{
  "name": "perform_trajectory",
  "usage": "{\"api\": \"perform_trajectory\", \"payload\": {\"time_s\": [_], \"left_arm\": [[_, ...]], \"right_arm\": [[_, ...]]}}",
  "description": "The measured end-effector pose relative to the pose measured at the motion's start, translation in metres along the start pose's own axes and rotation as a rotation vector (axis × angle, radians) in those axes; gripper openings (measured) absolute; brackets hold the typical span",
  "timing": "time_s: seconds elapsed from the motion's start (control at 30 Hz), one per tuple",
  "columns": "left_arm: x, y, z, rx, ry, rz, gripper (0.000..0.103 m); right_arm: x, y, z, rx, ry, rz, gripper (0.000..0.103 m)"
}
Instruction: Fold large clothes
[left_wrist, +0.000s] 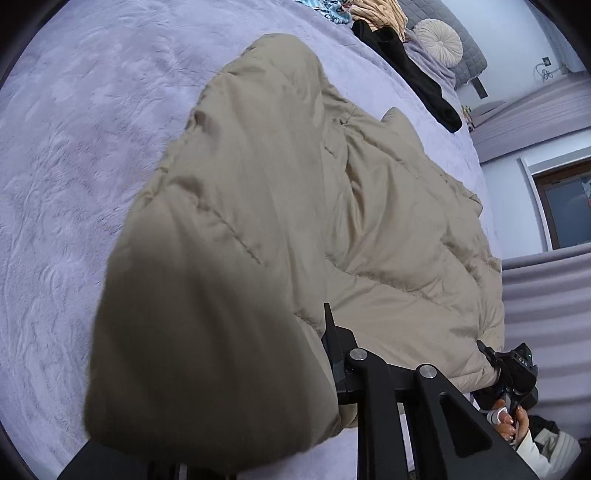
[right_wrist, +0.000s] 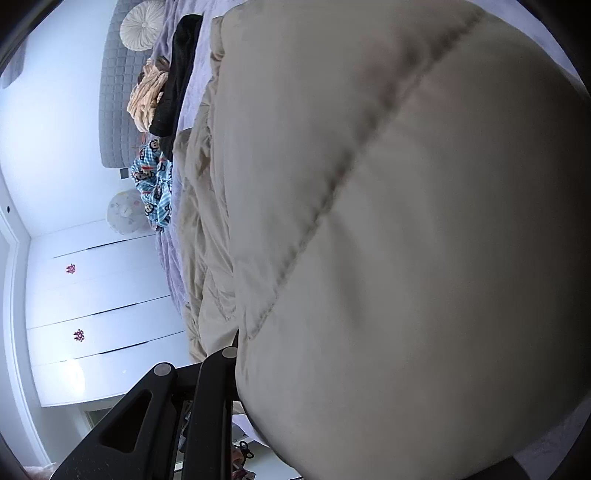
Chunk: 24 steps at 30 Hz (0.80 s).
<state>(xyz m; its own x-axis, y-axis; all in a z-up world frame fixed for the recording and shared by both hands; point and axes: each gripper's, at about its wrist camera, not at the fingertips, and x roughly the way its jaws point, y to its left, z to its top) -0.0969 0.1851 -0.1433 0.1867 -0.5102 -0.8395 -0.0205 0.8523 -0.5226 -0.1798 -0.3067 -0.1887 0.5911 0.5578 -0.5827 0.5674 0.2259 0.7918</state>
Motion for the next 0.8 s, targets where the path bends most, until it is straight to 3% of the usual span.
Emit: {"api": "perform_trajectory", "payload": {"time_s": [0.07,0.4,0.6,0.8], "left_arm": [[-0.009,0.007,-0.004,0.003,0.005,0.037,0.034],[-0.065,0.045,0.002,-0.050,-0.084,0.188,0.034],[-0.027,0.053,0.009,0.000,0.027,0.328,0.035],[-0.038,0.033,0.007,0.100,0.063,0.368,0.034]], "right_arm": [[0.000,-0.009,-0.004,0.031,-0.021,-0.006,0.027],[-0.013,0.022,-0.008,0.011,-0.098,-0.166,0.047],[-0.026,0.042,-0.031,-0.016,-0.120,-0.315,0.052],[-0.026,0.062,-0.067,-0.077,-0.125,-0.417,0.053]]}}
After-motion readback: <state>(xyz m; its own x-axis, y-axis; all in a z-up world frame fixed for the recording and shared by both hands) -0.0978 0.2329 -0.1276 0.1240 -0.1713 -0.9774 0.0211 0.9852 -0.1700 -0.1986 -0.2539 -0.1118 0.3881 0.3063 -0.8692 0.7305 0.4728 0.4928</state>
